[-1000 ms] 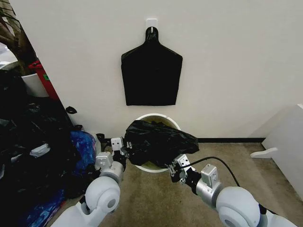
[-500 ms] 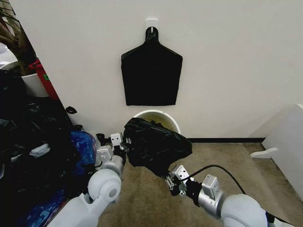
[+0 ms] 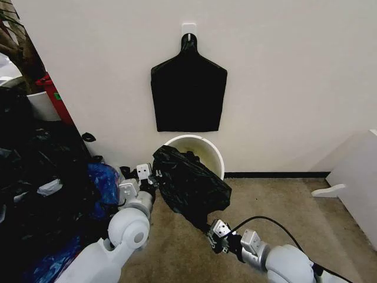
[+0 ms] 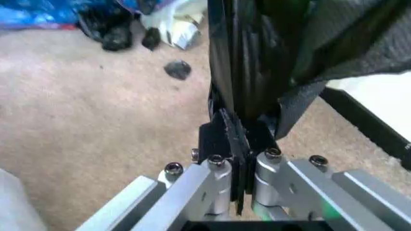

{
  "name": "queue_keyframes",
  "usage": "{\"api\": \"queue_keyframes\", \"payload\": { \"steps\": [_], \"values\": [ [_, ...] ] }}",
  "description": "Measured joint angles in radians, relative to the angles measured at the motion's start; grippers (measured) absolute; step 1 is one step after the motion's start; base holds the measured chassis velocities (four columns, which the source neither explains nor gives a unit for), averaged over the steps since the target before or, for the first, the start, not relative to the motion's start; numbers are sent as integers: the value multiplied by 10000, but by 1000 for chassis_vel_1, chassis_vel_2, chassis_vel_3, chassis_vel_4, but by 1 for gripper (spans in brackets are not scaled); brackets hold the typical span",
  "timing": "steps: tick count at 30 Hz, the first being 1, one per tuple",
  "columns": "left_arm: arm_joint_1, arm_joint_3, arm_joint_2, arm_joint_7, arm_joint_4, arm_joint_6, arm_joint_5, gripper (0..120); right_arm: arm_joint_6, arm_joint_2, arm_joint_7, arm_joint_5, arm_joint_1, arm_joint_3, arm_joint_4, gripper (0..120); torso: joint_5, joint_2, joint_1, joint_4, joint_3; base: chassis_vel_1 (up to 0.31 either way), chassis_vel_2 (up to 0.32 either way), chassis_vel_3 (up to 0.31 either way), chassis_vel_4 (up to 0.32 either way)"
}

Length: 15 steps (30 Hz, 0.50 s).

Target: Place the garbage bag over the trash bin.

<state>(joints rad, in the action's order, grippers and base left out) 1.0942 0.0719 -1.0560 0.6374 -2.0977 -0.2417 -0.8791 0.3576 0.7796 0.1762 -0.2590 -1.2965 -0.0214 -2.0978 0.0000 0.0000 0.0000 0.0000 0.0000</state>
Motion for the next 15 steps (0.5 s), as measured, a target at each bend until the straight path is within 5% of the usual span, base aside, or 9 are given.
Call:
{"api": "queue_keyframes", "payload": {
  "steps": [12, 15],
  "values": [
    [149, 59, -5, 142, -203, -76, -209, 1, -640, 254, -192, 1245, -263, 477, 484, 0, 0, 0, 0, 0, 0, 0, 0, 0, 0],
    [147, 113, -17, 155, -203, -76, -205, 1, -641, 147, -688, 1024, -583, 595, -2, 13, 0, 0, 0, 0, 0, 0, 0, 0, 0]
  ]
}}
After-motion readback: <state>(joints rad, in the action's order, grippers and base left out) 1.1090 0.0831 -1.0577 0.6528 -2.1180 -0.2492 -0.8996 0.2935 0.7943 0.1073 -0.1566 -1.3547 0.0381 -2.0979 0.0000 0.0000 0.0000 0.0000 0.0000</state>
